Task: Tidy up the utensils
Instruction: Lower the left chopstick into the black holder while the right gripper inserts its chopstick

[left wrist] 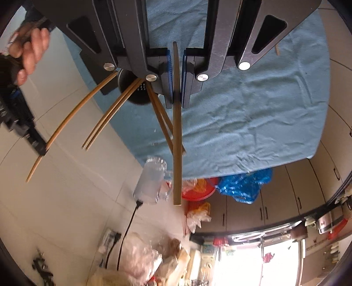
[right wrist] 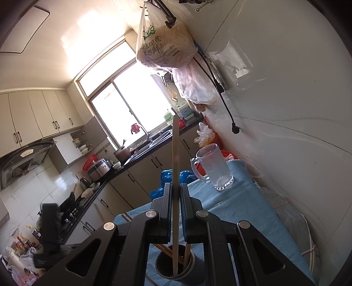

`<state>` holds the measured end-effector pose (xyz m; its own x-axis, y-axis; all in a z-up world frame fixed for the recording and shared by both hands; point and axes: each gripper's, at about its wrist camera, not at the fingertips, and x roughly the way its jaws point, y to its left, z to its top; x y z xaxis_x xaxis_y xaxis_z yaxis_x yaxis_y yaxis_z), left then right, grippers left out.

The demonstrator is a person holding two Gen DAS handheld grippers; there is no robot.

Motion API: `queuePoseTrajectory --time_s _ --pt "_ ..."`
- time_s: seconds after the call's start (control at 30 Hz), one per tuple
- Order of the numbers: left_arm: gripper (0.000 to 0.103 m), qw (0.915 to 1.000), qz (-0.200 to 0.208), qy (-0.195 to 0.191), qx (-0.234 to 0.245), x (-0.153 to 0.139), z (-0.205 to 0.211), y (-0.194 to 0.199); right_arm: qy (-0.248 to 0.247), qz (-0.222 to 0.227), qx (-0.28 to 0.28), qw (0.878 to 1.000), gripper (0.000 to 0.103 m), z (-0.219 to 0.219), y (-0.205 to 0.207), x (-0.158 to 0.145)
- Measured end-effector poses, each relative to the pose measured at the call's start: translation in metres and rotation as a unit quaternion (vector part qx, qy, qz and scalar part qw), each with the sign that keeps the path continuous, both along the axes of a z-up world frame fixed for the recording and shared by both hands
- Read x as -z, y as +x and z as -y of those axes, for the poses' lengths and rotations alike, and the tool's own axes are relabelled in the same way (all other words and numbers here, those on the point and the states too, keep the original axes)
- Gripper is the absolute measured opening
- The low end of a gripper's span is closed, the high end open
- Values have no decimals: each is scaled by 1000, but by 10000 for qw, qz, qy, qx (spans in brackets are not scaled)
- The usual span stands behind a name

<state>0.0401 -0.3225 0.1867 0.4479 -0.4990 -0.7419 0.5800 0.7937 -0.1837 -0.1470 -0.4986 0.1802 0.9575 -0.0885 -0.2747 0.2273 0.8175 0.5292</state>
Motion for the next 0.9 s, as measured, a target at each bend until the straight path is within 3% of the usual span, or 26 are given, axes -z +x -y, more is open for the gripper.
queuePoseTrajectory --time_s 0.3,0.4,0.57,0.9 --pt "6 9949 553 -841 -54 -74 -14 -9 36 -6 157 9999 8 5 9 4" --pt "6 9935 527 -1005 -27 -79 -7 -8 51 -33 172 9998 8 5 12 7" --pt "6 9955 264 -908 34 -53 18 -2 109 -216 133 9996 8 2 22 21" --pt "6 9991 -238 -343 120 17 44 10 204 -664 -125 9975 8 -9 33 54"
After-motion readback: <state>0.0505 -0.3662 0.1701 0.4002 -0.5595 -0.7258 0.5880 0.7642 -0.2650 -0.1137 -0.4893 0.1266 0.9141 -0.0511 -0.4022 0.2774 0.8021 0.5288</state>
